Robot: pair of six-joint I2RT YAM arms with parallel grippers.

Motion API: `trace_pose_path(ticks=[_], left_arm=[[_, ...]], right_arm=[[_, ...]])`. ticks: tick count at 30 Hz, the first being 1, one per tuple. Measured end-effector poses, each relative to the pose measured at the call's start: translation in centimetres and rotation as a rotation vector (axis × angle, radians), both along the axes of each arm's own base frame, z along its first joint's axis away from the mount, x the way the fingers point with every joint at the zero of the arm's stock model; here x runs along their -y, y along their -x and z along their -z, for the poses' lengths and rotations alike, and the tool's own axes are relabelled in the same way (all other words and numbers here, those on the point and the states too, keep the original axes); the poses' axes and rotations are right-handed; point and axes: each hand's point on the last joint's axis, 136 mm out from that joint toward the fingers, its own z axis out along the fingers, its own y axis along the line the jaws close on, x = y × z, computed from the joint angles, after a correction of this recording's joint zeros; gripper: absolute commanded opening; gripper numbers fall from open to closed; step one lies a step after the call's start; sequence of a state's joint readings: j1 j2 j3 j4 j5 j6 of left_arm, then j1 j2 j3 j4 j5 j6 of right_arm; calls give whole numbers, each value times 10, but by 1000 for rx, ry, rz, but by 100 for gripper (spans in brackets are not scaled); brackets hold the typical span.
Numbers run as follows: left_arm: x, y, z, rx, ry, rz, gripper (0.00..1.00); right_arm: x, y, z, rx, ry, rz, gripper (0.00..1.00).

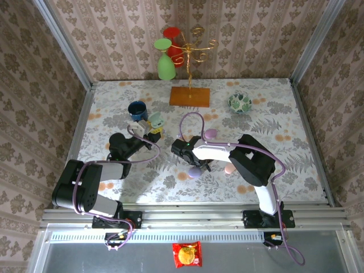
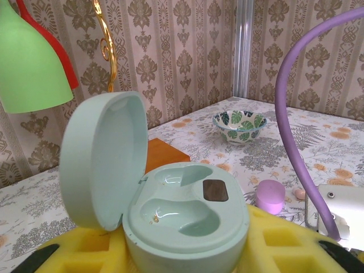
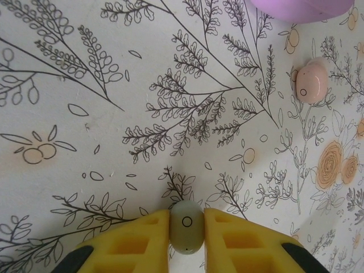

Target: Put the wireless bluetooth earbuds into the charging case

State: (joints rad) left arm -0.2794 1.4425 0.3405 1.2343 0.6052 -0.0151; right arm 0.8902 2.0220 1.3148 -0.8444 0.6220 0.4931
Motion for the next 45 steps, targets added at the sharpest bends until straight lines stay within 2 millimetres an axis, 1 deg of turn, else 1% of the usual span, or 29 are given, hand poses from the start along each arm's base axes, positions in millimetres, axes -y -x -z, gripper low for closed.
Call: trace_pose_path(ticks=[4, 7, 10, 13, 19, 26, 30, 33, 36, 40, 43, 45], left_arm=[[1, 0, 2, -5, -2, 2, 37], [2, 0, 6, -16, -6, 10, 37], [9, 5, 10, -26, -10, 46, 37], [17, 11, 12, -30, -12, 91, 37], [35, 22, 10, -28, -14, 191, 37], [57, 37, 9, -33, -19, 343, 37], [65, 49, 9, -46, -14, 439, 38], [73, 60, 8, -61, -5, 518, 37], [79, 71, 6, -66, -1, 588, 37], [84, 83, 6, -71, -1, 651, 37], [85, 87, 5, -70, -1, 673, 38], [85, 88, 5, -68, -1, 679, 38]], right_arm=[[0, -1, -1, 5, -11, 3, 19], [4, 1, -4, 11, -58, 12, 19], [7, 0, -16, 41, -155, 21, 18], [5, -2, -39, 93, -296, 15, 19], [-13, -10, -97, 222, -612, -74, 18], [-31, -4, -158, 350, -954, -236, 17], [-50, 2, -192, 372, -1120, -361, 18], [-64, 10, -204, 348, -1195, -445, 17], [-77, 17, -210, 314, -1244, -514, 17], [-90, 17, -217, 283, -1272, -570, 17], [-95, 16, -221, 278, -1282, -595, 16], [-98, 15, -220, 274, -1278, -607, 17]])
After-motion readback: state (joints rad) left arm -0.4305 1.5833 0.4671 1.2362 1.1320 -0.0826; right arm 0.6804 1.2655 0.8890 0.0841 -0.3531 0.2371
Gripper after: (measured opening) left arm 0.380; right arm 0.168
